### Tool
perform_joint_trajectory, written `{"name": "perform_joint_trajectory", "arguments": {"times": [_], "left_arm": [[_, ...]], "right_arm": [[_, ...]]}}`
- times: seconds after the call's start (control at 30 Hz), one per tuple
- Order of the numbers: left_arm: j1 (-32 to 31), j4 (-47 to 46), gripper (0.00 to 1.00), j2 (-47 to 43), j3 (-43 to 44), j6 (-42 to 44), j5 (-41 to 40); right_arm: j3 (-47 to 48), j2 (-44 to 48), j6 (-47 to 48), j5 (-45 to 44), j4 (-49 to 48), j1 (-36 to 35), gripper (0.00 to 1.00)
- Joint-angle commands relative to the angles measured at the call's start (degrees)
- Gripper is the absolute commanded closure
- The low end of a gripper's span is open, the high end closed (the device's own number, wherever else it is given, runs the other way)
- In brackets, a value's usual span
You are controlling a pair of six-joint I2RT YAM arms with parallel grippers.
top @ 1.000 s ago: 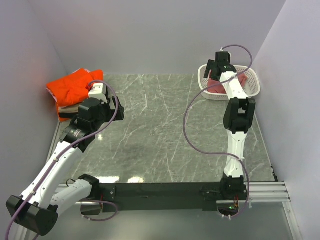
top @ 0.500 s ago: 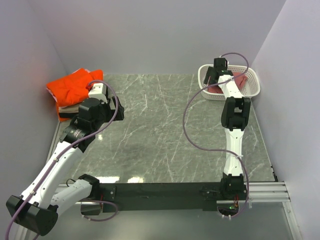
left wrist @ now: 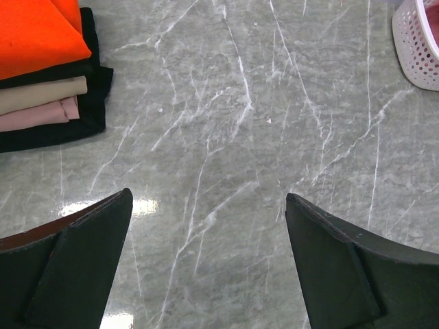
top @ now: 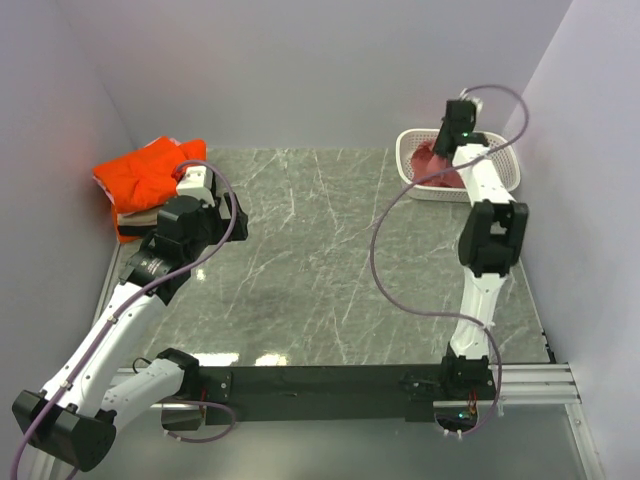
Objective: Fold and stack the t-shirts
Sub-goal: Grab the tshirt from the pile, then move the tshirt to the center of the board
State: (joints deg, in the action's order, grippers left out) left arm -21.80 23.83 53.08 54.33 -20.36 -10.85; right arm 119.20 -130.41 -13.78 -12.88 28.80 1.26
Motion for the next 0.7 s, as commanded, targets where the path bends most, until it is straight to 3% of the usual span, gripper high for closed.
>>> {"name": "perform_joint_trajectory", "arguments": {"times": [0.0, 0.13, 0.33, 0.47, 0.57, 0.6, 0.67], "left_arm": [[0.27, -1.07, 0.01, -0.96, 0.52, 0.58, -0.40], [0.36, -1.25, 0.01, -1.31, 0.43, 0.50, 0.57], [0.36, -1.42, 0.01, -1.75, 0.34, 0.23, 1.36], [0.44, -1.86, 0.01, -1.75, 0.34, 0.06, 2.41], [0.53, -2.04, 0.01, -1.75, 0.25, -0.12, 2.94], [0.53, -2.04, 0.01, -1.75, 0.25, -0.12, 3.12], [0.53, -2.04, 0.01, -1.75, 0.25, -0.03, 3.38]], "right_arm": [[-3.78, 19.99, 0.68, -1.62, -11.74, -0.99, 1.00], [-6.25, 32.73, 4.71, -0.21, -12.54, -4.67, 1.00], [-9.76, 45.05, 12.54, -3.73, -7.54, -17.15, 0.96], [-16.69, 56.65, 9.13, 1.70, -5.07, -22.17, 0.93], [-24.33, 65.09, 4.56, 11.45, -6.47, -22.88, 0.78], [-26.10, 66.76, 3.16, 13.39, -6.65, -22.88, 0.60], [-30.92, 70.11, 1.66, 14.74, -6.04, -22.88, 0.42]]}}
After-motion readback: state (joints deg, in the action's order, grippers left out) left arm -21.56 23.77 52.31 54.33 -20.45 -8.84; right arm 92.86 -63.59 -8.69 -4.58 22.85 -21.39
